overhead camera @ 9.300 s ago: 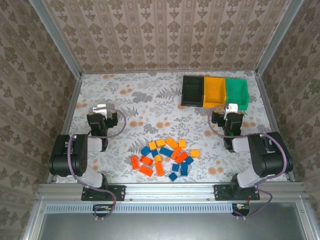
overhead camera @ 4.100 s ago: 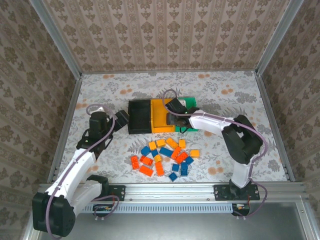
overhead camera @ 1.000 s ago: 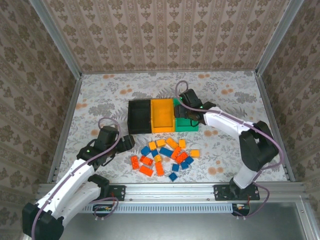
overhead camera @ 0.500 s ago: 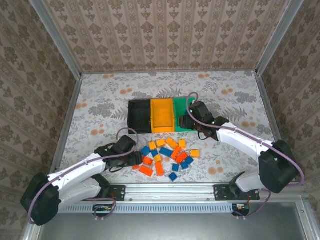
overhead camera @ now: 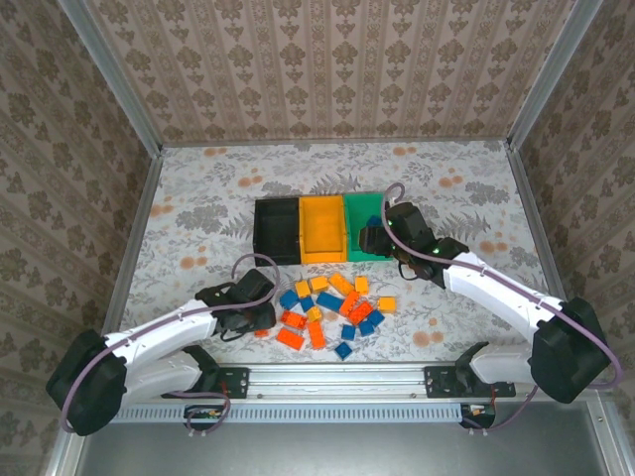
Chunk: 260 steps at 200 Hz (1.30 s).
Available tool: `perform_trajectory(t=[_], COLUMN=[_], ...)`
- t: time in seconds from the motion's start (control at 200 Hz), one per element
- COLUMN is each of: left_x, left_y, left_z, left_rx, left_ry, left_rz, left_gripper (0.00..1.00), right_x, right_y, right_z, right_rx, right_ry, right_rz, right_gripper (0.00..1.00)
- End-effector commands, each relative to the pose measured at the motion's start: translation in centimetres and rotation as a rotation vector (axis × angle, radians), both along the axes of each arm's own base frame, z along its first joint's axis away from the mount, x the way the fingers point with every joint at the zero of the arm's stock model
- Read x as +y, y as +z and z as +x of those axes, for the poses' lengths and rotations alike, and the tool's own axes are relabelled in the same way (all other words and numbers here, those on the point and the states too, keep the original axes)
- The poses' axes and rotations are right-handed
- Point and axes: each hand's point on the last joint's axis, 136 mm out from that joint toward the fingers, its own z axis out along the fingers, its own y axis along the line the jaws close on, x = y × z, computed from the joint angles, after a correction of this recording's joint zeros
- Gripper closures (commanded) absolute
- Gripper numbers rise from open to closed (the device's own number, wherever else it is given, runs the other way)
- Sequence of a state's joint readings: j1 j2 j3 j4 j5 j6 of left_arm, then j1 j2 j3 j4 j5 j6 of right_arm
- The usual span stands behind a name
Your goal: Sort the legos into containers by color
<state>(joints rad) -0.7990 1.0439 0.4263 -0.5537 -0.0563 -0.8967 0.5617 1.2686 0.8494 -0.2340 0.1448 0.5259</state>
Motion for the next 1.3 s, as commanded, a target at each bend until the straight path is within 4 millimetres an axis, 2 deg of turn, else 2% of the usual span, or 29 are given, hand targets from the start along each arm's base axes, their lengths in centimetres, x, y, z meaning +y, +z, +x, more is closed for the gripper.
perform_trajectory(t=[0.0, 0.135, 0.2, 0.245, 0.44, 0.585, 0.71, 0.785, 0.935, 1.04, 1.165, 1.295], left_x=[-1.2, -1.4, -1.7, -2.1, -6.0, -10.4, -14.2, -16.1, -18.7, -19.3, -19.8, -20.2], left_y=[-0.1, 0.9, 2.1, 3.7, 11.8, 14.6, 15.1, 14.7, 13.4, 11.9, 10.4, 10.5], left_z=[-0.7, -0.4, 0.1, 0.9, 6.7, 11.8, 16.1, 18.5, 21.7, 22.9, 23.4, 23.6], left_rx=[0.032, 0.012, -0.014, -0.055, -0.258, -0.333, -0.358, -0.363, -0.353, -0.331, -0.300, -0.302], left_ry=[-0.017, -0.025, -0.043, -0.065, -0.151, -0.218, -0.269, -0.287, -0.304, -0.300, -0.292, -0.287], left_rz=[-0.059, -0.070, -0.072, -0.080, -0.138, -0.166, -0.171, -0.168, -0.157, -0.131, -0.127, -0.142], left_gripper=[0.60, 0.69, 0.72, 0.73, 0.72, 0.73, 0.75, 0.77, 0.79, 0.74, 0.60, 0.46], right_x=[-0.7, -0.7, -0.8, -0.9, -1.8, -2.6, -3.4, -4.0, -4.6, -5.0, -5.5, -5.7], right_y=[0.4, 0.3, 0.2, 0.1, -1.1, -2.3, -2.9, -3.4, -4.1, -4.4, -4.8, -5.6], right_z=[-0.3, -0.4, -0.5, -0.6, -1.6, -2.8, -3.8, -4.4, -5.5, -6.2, -7.0, -7.7], right_rx=[-0.019, -0.015, -0.015, -0.011, 0.014, 0.043, 0.053, 0.060, 0.079, 0.087, 0.099, 0.119], right_ry=[-0.012, -0.016, -0.021, -0.026, -0.058, -0.058, -0.068, -0.076, -0.084, -0.084, -0.088, -0.086], right_rz=[-0.013, -0.003, 0.005, 0.008, 0.011, -0.013, -0.023, -0.027, -0.025, -0.029, -0.034, -0.024], right_gripper=[0.27, 0.28, 0.28, 0.27, 0.28, 0.27, 0.27, 0.27, 0.27, 0.26, 0.26, 0.25])
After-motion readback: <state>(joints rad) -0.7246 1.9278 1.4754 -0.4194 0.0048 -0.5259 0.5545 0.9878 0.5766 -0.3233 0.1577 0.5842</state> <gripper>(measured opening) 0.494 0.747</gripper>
